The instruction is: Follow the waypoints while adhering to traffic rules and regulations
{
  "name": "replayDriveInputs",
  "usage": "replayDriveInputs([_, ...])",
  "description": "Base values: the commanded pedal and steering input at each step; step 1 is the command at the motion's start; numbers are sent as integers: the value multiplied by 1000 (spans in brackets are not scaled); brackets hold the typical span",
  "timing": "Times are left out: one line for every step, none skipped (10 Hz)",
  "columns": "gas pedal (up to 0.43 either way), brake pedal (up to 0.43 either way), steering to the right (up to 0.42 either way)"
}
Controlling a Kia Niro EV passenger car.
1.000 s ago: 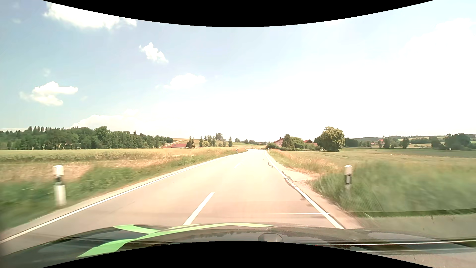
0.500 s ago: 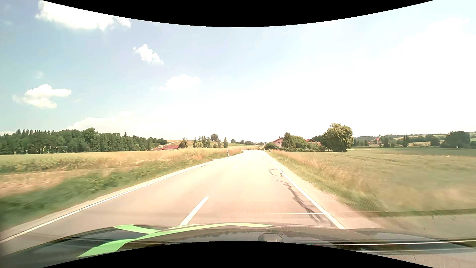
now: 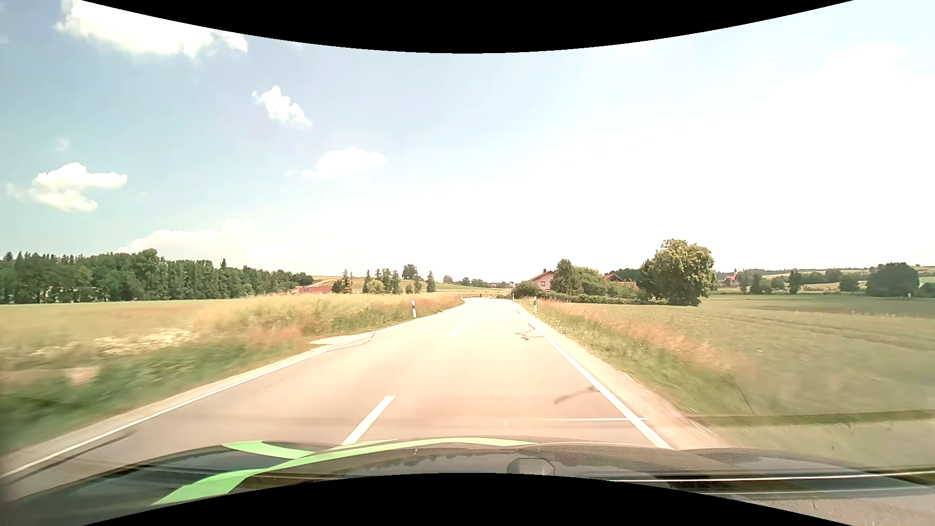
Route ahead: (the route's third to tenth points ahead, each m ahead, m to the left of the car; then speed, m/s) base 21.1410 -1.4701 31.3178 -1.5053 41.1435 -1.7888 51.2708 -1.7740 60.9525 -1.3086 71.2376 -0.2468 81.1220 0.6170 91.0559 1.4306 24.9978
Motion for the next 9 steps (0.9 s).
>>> replayDriveInputs([197, 0, 6])
replayDriveInputs([189, 0, 5])
replayDriveInputs([169, 0, 2])
replayDriveInputs([157, 0, -1])
replayDriveInputs([157, 0, -1])
replayDriveInputs([150, 0, -1])
replayDriveInputs([150, 0, -2])
replayDriveInputs([138, 0, -1])
replayDriveInputs([138, 0, -2])
